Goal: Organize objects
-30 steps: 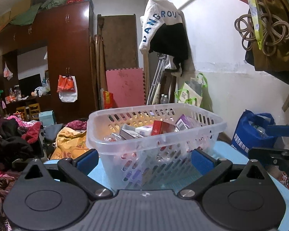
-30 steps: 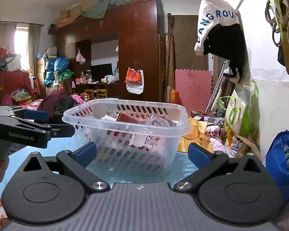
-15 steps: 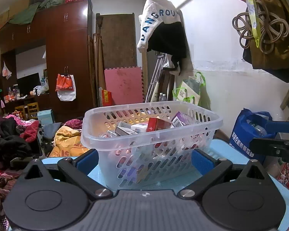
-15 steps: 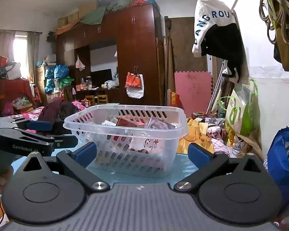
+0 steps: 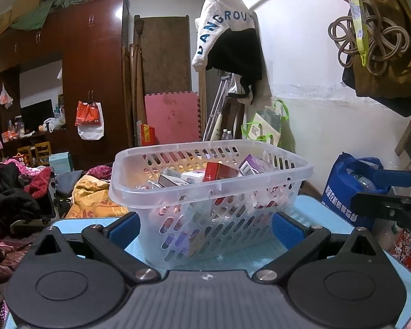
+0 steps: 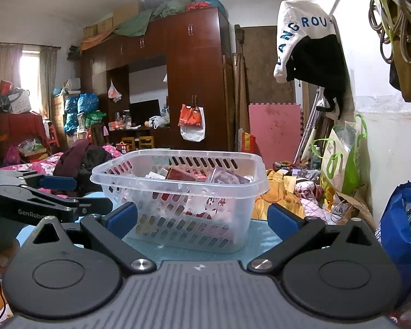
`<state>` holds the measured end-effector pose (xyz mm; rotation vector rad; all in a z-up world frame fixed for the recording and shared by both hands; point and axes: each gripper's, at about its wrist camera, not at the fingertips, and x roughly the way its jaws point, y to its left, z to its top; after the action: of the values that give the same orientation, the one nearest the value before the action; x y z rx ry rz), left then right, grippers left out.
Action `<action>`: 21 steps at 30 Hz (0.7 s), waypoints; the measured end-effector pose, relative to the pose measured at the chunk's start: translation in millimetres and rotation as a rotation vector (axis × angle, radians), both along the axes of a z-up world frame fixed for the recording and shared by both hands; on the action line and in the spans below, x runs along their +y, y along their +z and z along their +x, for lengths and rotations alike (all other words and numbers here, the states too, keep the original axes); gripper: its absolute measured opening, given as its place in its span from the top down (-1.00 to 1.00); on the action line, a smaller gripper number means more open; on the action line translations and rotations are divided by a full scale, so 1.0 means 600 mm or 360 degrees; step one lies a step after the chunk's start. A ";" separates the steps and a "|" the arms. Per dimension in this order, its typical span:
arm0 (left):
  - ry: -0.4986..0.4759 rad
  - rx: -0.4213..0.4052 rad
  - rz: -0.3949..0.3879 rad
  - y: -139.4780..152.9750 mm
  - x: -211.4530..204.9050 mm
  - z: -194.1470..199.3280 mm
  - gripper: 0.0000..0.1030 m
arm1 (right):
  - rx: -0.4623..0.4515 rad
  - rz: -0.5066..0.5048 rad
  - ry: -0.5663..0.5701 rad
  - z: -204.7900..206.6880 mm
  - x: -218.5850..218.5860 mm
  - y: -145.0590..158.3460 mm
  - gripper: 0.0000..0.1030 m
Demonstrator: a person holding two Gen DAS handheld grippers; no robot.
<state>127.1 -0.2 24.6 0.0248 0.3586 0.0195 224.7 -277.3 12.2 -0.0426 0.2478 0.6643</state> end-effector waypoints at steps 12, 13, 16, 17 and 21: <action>-0.0016 0.0008 -0.0011 -0.002 -0.002 -0.001 -1.00 | -0.0007 0.0006 0.0001 -0.001 -0.001 0.001 -1.00; -0.0017 0.0010 -0.0011 -0.001 -0.002 0.000 -1.00 | -0.0008 0.0006 0.0000 -0.001 -0.001 0.001 -1.00; -0.0020 0.0010 -0.0014 -0.002 -0.003 0.000 -1.00 | -0.0008 0.0007 -0.0002 -0.002 -0.001 0.002 -1.00; -0.0021 0.0009 -0.0014 -0.002 -0.005 0.000 -1.00 | -0.0010 0.0007 -0.0003 -0.004 -0.001 0.003 -1.00; -0.0024 0.0007 -0.0012 -0.002 -0.007 0.000 -1.00 | -0.0016 0.0009 -0.0003 -0.005 -0.002 0.004 -1.00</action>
<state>127.0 -4.3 23.4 0.0200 0.3627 0.0029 221.6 -278.7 14.5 -0.0402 0.2365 0.6629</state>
